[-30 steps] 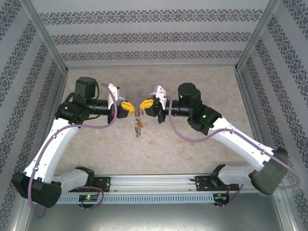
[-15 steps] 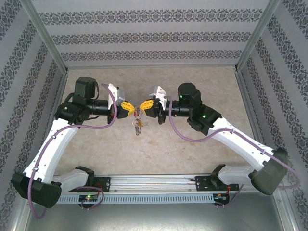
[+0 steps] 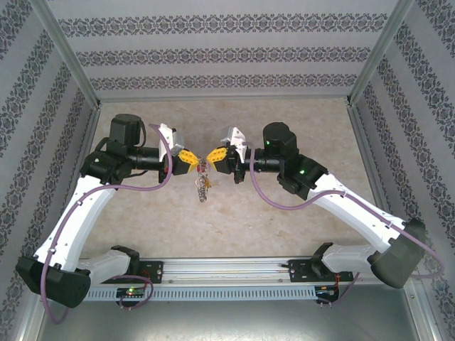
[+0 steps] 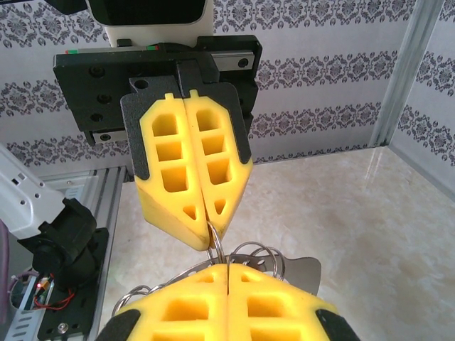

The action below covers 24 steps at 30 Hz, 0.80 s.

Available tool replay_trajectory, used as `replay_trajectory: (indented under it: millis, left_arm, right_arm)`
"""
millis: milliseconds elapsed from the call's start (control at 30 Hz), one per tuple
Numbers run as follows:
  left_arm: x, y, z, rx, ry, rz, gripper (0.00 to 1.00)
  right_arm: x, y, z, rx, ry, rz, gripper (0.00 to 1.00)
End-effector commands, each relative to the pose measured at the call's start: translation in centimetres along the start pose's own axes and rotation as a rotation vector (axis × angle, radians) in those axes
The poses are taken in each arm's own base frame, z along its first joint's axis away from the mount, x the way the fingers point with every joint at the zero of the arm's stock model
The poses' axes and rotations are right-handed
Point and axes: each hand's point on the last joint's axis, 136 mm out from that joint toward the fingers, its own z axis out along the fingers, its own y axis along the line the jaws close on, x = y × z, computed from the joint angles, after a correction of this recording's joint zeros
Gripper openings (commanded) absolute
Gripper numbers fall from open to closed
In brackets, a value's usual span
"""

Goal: Put the keys on the keyring

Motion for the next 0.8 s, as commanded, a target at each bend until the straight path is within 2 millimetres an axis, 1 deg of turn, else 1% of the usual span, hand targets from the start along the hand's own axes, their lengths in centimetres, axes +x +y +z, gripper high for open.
replay_trajectory:
  millis: [0, 767]
  left_arm:
    - [-0.74, -0.89, -0.26, 0.014, -0.025, 0.059, 0.00]
    - [-0.92, -1.04, -0.44, 0.011, -0.030, 0.068, 0.00]
  right_arm:
    - [-1.75, 0.79, -0.84, -0.016, -0.043, -0.039, 0.00]
    - [-2.12, 0.75, -0.44, -0.036, -0.052, -0.041, 0.00]
